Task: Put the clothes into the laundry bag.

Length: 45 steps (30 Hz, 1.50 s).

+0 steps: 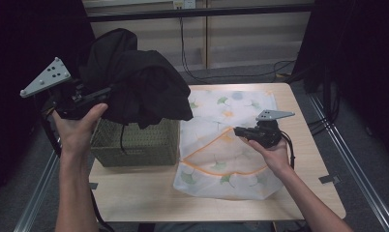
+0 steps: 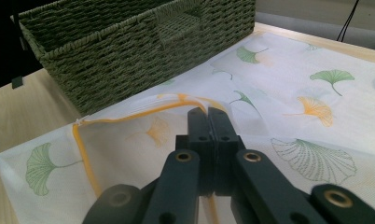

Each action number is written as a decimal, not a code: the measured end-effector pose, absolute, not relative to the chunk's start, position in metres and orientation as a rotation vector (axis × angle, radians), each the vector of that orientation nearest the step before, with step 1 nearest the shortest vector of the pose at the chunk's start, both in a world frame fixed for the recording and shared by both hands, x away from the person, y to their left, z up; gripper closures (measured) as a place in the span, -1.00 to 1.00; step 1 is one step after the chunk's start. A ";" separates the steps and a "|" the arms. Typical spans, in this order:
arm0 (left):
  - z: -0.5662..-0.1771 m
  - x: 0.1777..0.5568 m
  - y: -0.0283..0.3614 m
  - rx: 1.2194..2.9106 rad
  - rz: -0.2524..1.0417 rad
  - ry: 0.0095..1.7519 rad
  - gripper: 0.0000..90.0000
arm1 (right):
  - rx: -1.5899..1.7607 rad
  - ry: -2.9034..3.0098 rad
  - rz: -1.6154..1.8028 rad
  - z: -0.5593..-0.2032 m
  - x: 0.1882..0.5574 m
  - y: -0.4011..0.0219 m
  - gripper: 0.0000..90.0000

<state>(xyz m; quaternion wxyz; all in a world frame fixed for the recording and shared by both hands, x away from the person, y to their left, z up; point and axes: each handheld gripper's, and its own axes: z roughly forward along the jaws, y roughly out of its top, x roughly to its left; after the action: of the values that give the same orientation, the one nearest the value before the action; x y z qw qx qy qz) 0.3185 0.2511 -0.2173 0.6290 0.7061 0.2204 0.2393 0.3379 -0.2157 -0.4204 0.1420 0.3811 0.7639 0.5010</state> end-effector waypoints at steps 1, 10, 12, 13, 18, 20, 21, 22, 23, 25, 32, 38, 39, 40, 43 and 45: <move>-0.217 0.316 0.251 1.619 0.549 0.498 0.42 | 1.097 2.207 1.445 -0.421 0.338 -0.215 1.00; -0.224 0.302 0.240 1.620 0.522 0.454 0.42 | 1.104 2.211 1.446 -0.422 0.340 -0.215 1.00; -0.224 0.300 0.239 1.619 0.511 0.449 0.41 | 1.105 2.211 1.446 -0.423 0.340 -0.215 1.00; -0.225 0.298 0.236 1.612 0.505 0.438 0.41 | 1.104 2.212 1.446 -0.423 0.340 -0.215 1.00; -0.228 0.295 0.226 1.632 0.478 0.405 0.42 | 1.097 2.211 1.446 -0.423 0.341 -0.215 1.00; -0.230 0.294 0.221 1.643 0.465 0.383 0.41 | 1.100 2.213 1.454 -0.423 0.341 -0.215 1.00; -0.232 0.293 0.218 1.634 0.455 0.381 0.42 | 1.102 2.212 1.452 -0.423 0.341 -0.215 1.00; -0.234 0.293 0.214 1.643 0.443 0.365 0.41 | 1.102 2.210 1.453 -0.423 0.342 -0.215 1.00; -0.234 0.293 0.214 1.643 0.443 0.365 0.41 | 1.102 2.210 1.453 -0.423 0.342 -0.215 1.00; -0.237 0.295 0.210 1.651 0.426 0.358 0.42 | 1.102 2.206 1.455 -0.422 0.342 -0.216 1.00; -0.241 0.292 0.198 1.663 0.391 0.329 0.41 | 1.107 2.201 1.459 -0.421 0.342 -0.215 1.00; -0.236 0.281 0.191 1.668 0.365 0.303 0.41 | 1.101 2.210 1.448 -0.420 0.343 -0.213 1.00; -0.234 0.277 0.190 1.689 0.385 0.279 0.41 | 1.106 2.204 1.450 -0.419 0.343 -0.213 1.00; -0.234 0.277 0.190 1.689 0.385 0.279 0.41 | 1.106 2.204 1.450 -0.419 0.343 -0.213 1.00; -0.234 0.268 0.185 1.701 0.375 0.249 0.41 | 1.104 2.210 1.436 -0.416 0.345 -0.212 1.00; -0.235 0.262 0.180 1.711 0.350 0.226 0.41 | 1.100 2.211 1.439 -0.414 0.346 -0.210 1.00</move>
<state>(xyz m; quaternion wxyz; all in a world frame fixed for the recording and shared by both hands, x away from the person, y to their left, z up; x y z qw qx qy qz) 0.2625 0.1800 -0.2351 0.6368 0.7491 0.0989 0.1533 0.3462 -0.2102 -0.4145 0.1415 0.3810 0.7658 0.4984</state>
